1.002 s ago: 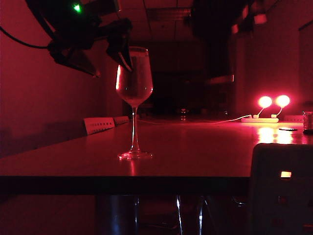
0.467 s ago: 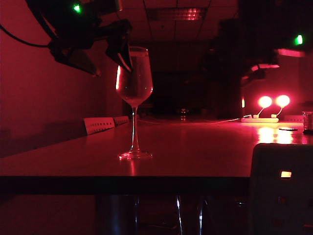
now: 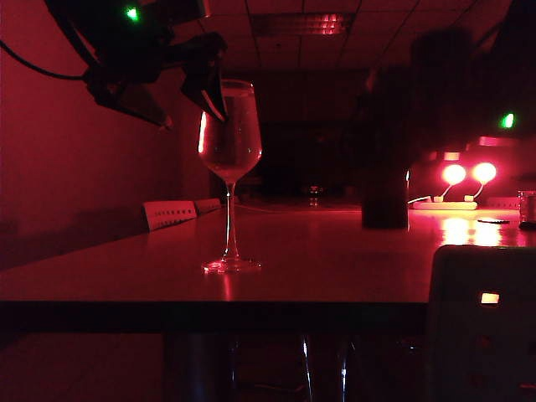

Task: Pick up the black thermos cup, pour some water from it into the stemmed glass, and then put the thermos cup back on the table.

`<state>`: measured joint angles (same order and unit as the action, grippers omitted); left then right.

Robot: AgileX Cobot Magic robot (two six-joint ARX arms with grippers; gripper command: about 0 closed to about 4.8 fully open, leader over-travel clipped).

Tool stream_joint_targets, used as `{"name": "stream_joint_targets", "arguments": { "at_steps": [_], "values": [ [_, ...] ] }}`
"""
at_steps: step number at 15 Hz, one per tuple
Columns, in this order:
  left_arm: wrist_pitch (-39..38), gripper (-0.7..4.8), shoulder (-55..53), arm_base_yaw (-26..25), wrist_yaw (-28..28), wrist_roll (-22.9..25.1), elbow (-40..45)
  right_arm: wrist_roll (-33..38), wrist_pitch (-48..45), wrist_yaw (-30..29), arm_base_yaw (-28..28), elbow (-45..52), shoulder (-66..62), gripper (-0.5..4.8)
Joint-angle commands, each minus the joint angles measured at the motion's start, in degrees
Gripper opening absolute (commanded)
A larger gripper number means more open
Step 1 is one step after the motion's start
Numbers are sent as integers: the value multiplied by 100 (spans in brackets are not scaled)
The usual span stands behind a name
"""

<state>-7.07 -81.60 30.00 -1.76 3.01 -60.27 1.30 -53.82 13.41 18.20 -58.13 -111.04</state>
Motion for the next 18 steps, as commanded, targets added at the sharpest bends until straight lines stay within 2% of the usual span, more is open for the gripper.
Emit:
{"name": "stream_joint_targets", "arguments": {
  "at_steps": [1, 11, 12, 13, 16, 18],
  "values": [
    [74, 479, 22, 4, -20, 17, -22, 17, -516, -28, 9, -42, -186, 147],
    [76, 479, 22, 4, -31, 22, -22, 22, -645, -33, 9, -42, -590, 154],
    [76, 479, 22, 4, -63, 22, -22, 24, -643, -33, 13, -42, -590, 285],
    [76, 479, 22, 4, -66, 24, -22, 22, -643, -35, 28, -42, -590, 479],
    [81, 479, 24, 4, -111, 151, -22, 20, -616, -155, 37, -42, -573, 479],
    [61, 479, 74, 4, -109, 149, -22, -4, -232, -153, 61, 22, -319, 479]
  ]
}}
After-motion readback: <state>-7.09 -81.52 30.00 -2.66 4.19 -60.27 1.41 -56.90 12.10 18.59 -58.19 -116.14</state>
